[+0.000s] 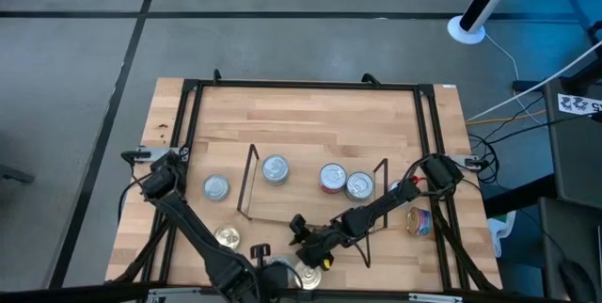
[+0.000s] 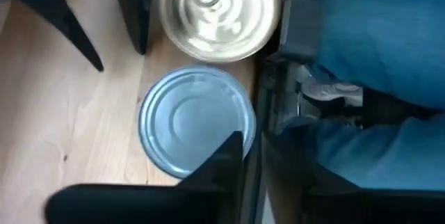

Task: Stack canned seafood by type on shelf
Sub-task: Stack the green white tuna can on top of the green white tuna cans on the shelf

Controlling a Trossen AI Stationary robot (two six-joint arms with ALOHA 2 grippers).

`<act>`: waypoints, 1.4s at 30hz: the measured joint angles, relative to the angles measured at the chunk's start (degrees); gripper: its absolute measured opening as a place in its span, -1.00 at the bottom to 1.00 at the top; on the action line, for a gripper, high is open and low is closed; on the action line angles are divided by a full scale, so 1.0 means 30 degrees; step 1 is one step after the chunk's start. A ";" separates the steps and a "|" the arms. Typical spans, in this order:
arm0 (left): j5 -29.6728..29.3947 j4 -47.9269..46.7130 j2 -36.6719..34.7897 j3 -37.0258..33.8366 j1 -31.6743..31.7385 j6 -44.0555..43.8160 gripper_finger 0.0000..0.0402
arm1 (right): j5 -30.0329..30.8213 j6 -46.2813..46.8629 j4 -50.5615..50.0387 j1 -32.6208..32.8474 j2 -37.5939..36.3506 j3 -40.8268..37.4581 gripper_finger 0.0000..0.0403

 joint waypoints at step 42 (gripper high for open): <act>-0.1881 -0.0688 0.2806 0.0095 -0.0944 0.7242 -0.95 | 0.0107 -0.0001 0.0091 -0.0007 -0.0007 0.0007 -0.17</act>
